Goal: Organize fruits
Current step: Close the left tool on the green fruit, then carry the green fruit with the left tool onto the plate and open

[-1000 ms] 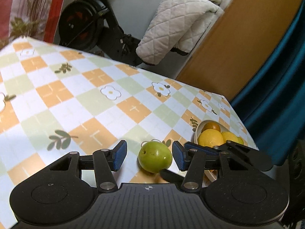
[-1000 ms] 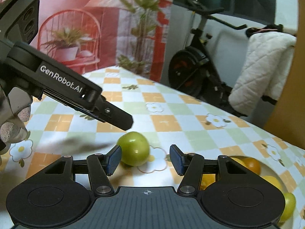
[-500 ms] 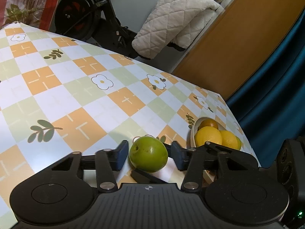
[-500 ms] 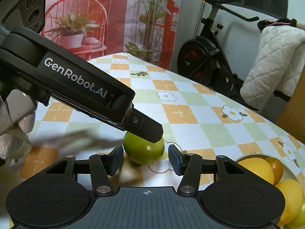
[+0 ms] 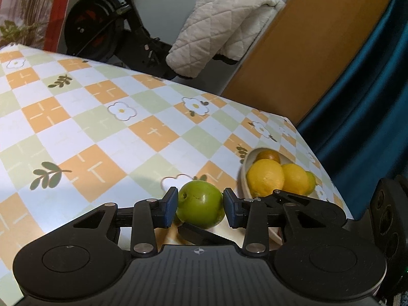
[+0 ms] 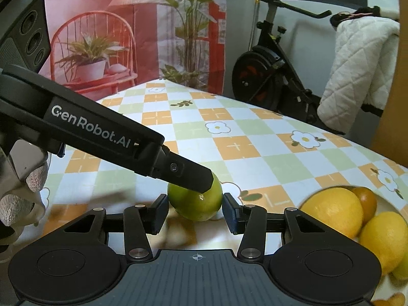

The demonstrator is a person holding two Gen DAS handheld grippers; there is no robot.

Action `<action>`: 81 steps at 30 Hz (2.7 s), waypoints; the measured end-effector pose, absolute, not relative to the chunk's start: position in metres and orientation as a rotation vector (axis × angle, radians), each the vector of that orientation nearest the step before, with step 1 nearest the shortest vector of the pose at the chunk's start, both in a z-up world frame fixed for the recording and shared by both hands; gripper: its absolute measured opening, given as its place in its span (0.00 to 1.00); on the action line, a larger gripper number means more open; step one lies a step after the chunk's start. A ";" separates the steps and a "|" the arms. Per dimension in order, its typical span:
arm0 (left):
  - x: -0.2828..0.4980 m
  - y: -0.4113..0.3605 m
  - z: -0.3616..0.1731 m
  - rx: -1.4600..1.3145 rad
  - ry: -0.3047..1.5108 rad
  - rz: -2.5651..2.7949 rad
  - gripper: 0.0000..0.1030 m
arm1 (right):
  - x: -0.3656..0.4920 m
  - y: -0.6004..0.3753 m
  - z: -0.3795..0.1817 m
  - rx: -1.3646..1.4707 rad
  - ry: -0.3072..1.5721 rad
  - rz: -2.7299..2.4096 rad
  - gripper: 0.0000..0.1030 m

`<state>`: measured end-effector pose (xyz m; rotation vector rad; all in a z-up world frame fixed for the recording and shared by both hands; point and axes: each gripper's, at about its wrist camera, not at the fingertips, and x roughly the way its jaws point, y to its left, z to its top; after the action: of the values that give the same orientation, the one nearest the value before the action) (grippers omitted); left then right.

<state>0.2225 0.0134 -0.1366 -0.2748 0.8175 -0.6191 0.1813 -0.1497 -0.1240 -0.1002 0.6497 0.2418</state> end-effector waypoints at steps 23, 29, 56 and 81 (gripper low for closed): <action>0.198 -0.095 -0.093 -0.143 0.765 -0.760 0.40 | 0.113 -0.239 -0.093 -0.002 0.515 0.057 0.42; 0.198 -0.126 -0.096 -0.111 0.789 -0.787 0.40 | 0.103 -0.267 -0.101 0.046 0.514 0.015 0.42; 0.196 -0.148 -0.108 -0.062 0.826 -0.806 0.40 | 0.095 -0.282 -0.116 0.037 0.533 -0.046 0.43; 0.196 -0.148 -0.117 -0.037 0.848 -0.771 0.40 | 0.095 -0.287 -0.119 0.031 0.554 -0.068 0.42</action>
<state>0.1963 -0.1477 -0.1166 -0.0373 0.8480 -0.7708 0.0946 -0.2866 -0.1193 0.0311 0.5538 -0.0677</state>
